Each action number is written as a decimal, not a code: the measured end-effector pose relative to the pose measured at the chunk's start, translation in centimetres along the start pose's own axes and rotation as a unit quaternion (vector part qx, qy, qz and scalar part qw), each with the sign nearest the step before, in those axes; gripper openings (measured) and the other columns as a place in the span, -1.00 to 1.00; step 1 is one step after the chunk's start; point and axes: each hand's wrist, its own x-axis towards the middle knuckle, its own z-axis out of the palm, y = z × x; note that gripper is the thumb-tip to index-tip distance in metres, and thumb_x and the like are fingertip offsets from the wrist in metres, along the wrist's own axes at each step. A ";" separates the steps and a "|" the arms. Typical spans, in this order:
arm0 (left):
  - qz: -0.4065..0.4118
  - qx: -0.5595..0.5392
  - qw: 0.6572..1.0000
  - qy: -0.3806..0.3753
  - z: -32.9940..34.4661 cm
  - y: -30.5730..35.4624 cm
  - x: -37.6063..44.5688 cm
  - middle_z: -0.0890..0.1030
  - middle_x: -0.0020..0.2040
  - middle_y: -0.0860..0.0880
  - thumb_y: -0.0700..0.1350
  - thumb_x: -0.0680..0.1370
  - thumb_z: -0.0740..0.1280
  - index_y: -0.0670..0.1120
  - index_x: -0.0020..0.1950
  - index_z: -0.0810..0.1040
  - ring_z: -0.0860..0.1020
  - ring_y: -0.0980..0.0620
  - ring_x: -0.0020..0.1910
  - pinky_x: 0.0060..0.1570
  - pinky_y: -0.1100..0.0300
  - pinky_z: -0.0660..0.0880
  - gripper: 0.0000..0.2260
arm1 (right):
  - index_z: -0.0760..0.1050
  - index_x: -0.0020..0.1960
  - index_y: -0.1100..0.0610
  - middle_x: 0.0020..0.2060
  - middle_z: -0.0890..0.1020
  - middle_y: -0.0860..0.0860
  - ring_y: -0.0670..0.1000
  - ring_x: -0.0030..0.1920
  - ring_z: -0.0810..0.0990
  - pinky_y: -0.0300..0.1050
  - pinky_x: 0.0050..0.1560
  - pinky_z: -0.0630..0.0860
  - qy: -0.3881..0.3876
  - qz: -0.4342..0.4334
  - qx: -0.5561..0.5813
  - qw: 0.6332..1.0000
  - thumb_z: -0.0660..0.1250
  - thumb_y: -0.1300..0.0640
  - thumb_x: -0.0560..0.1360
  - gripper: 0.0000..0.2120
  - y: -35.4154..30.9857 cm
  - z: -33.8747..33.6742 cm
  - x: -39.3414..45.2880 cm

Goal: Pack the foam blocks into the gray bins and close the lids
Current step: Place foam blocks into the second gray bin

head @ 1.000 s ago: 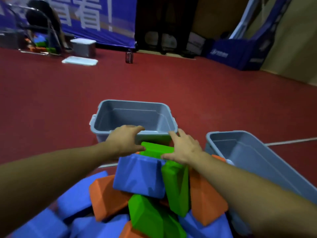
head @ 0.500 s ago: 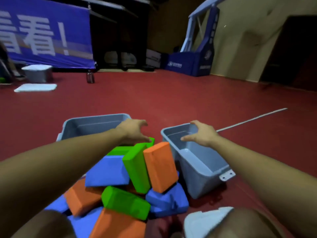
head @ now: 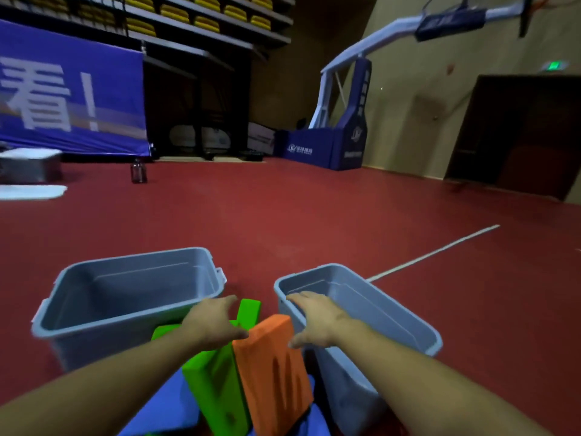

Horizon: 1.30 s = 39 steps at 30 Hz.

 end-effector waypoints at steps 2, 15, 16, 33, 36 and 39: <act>-0.024 -0.027 0.999 -0.002 2.9 -0.8 1.5 0.62 0.19 0.05 0.40 0.15 0.32 0.07 0.28 0.49 0.56 0.00 0.19 0.11 0.11 0.51 -0.23 | 0.16 0.54 0.02 0.51 0.27 0.05 0.10 0.48 0.27 0.01 0.45 0.28 -0.002 -0.014 0.000 1.000 0.56 -0.18 0.26 -0.01 0.5 1.9 2.5; -0.130 -0.025 0.991 -0.007 10.1 -3.0 6.7 0.57 0.19 -0.17 0.51 0.39 0.19 -0.01 0.35 0.47 0.54 -0.19 0.18 0.13 0.02 0.48 -0.24 | -0.07 0.56 -0.11 0.48 0.19 -0.01 0.21 0.43 0.20 0.33 0.34 0.29 -0.066 -0.079 -0.071 0.992 0.51 -0.18 0.32 0.03 2.4 11.3 8.3; -0.143 -0.027 0.989 -0.008 9.9 -3.0 6.6 0.55 0.21 -0.18 0.54 0.35 0.19 -0.04 0.35 0.48 0.53 -0.20 0.20 0.15 0.01 0.47 -0.18 | -0.05 0.55 -0.13 0.44 0.22 0.00 0.20 0.41 0.19 0.35 0.32 0.28 -0.055 -0.084 -0.097 0.990 0.50 -0.15 0.34 -0.01 2.4 11.1 8.2; -0.055 -0.115 0.988 -0.089 8.8 -2.6 3.8 0.59 0.14 -0.01 0.13 0.15 0.66 0.18 0.36 0.36 0.53 -0.03 0.12 -0.05 0.22 0.41 -0.16 | 0.27 0.32 -0.07 0.26 0.39 -0.05 0.07 0.34 0.32 0.18 0.25 0.38 -0.086 -0.173 -0.095 0.976 0.58 0.05 0.18 -0.20 3.2 8.2 6.0; -0.047 -0.085 0.993 -0.067 8.7 -1.3 3.6 0.61 0.02 -0.04 -0.02 0.21 0.62 0.18 0.33 0.36 0.56 -0.06 -0.01 -0.11 0.16 0.49 -0.24 | 0.28 0.28 -0.08 0.12 0.47 -0.07 0.05 0.18 0.42 0.10 0.07 0.49 -0.082 -0.164 -0.061 0.981 0.57 0.06 0.17 -0.23 3.9 7.6 5.2; -0.066 -0.073 0.995 0.005 7.4 0.4 3.9 0.60 0.04 -0.05 -0.09 0.23 0.47 0.28 0.27 0.33 0.57 -0.16 0.06 -0.01 -0.03 0.56 -0.32 | 0.27 0.36 -0.17 0.21 0.46 -0.12 0.03 0.20 0.40 0.10 0.11 0.49 -0.019 -0.146 -0.002 0.989 0.53 -0.09 0.11 -0.14 5.3 6.4 4.7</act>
